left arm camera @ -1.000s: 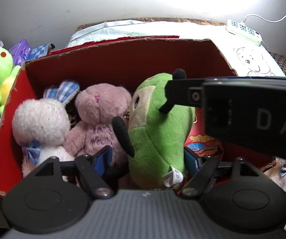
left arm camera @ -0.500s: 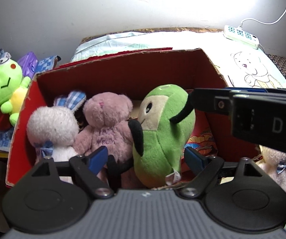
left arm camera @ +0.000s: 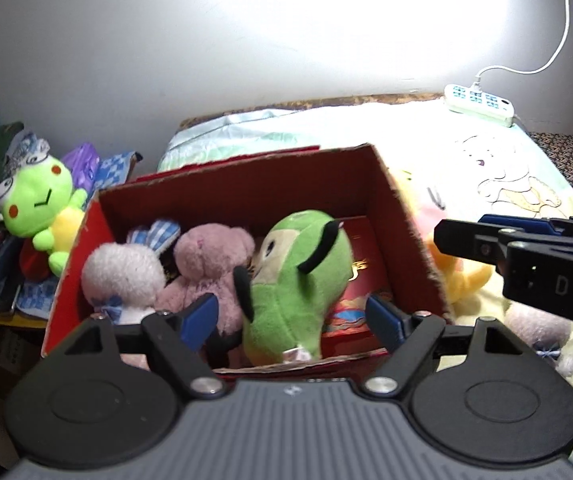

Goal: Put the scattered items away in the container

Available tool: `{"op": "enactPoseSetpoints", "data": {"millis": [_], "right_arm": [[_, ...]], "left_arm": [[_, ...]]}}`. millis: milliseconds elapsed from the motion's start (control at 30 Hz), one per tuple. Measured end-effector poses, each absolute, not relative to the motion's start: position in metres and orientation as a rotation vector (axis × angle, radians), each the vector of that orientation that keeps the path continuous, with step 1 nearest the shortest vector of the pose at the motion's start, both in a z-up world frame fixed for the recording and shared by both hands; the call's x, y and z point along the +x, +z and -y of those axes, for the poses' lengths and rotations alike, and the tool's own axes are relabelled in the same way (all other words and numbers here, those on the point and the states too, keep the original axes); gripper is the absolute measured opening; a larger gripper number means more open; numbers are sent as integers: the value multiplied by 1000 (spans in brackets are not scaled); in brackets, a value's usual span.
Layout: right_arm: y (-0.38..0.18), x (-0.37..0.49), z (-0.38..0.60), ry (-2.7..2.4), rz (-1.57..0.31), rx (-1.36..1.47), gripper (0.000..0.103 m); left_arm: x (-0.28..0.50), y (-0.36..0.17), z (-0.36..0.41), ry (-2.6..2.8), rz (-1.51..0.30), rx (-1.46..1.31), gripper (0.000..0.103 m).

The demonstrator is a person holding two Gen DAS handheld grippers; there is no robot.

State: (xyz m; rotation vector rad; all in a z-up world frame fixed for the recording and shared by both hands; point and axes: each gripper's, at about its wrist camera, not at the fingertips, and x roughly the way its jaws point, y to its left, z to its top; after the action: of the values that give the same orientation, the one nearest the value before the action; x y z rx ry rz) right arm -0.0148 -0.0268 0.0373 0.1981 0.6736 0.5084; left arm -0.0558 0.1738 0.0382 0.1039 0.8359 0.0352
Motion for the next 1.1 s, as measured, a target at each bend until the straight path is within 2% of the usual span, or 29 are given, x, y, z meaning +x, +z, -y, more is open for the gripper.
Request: {"op": "enactPoseSetpoints", "data": {"millis": [300,433,533,700,867,1100], "right_arm": [[21,-15,123,408,-756,268,44],[-2,-11,160,368,-856,317,44],[-17,-10,178,381,-925,372,45],[-34,-10,185,459,-991,392,56],[-52,-3,185,499,-1052,407,56],[-63,8,179,531,-1080,435,62]], "left_arm": [[-78,38,-90,-209,-795,129,81],[-72,16,-57,-303,-836,128,81],[-60,-10,-42,-335,-917,86,77],[-50,-48,-34,-379,-1025,-21,76],[-44,-68,-24,-378,-1063,-35,75],[-36,-82,-19,-376,-1101,-61,75]]}}
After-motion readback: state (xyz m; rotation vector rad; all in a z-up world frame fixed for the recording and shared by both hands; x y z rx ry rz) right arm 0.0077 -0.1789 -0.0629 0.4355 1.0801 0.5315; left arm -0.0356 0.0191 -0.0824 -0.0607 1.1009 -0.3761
